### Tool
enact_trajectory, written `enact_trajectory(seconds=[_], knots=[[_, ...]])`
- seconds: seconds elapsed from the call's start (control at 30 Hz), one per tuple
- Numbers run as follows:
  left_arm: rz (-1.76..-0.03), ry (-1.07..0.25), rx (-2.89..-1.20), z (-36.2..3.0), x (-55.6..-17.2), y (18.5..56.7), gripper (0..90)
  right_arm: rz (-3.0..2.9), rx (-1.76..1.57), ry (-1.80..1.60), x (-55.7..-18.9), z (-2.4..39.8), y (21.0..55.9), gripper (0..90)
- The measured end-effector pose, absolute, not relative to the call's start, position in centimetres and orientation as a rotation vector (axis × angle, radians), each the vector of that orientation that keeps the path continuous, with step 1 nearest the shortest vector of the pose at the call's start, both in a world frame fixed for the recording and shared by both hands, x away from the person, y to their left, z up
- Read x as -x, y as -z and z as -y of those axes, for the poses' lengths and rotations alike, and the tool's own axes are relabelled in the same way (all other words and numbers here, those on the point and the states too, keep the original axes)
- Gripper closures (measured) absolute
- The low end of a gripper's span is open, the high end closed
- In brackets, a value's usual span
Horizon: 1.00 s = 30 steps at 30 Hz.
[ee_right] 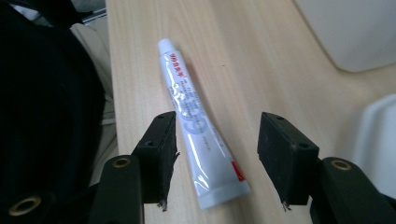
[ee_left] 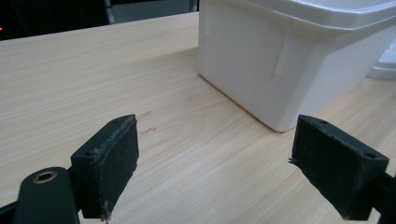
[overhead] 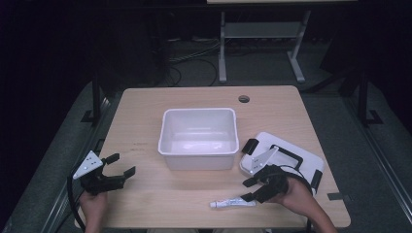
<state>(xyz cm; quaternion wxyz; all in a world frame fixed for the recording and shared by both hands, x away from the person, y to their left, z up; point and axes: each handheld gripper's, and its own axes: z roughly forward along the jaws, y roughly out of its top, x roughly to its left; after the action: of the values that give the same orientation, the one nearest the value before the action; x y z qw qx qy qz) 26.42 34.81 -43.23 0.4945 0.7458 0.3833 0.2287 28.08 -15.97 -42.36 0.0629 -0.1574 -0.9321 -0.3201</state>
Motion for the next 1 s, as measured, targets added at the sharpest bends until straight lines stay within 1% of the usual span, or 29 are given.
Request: enact_trajectory(seconds=[0.7, 1.0], knots=[[-0.919, -0.539, -1.812, -34.5, -26.5, 43.3, 14.1, 2.834, 0.355, 0.903, -27.2, 13.0, 43.8, 45.7], [-0.918, -0.540, -1.807, -34.6, -26.5, 43.2, 14.1, 2.854, 0.322, 0.892, -27.1, 12.1, 44.1, 46.9]])
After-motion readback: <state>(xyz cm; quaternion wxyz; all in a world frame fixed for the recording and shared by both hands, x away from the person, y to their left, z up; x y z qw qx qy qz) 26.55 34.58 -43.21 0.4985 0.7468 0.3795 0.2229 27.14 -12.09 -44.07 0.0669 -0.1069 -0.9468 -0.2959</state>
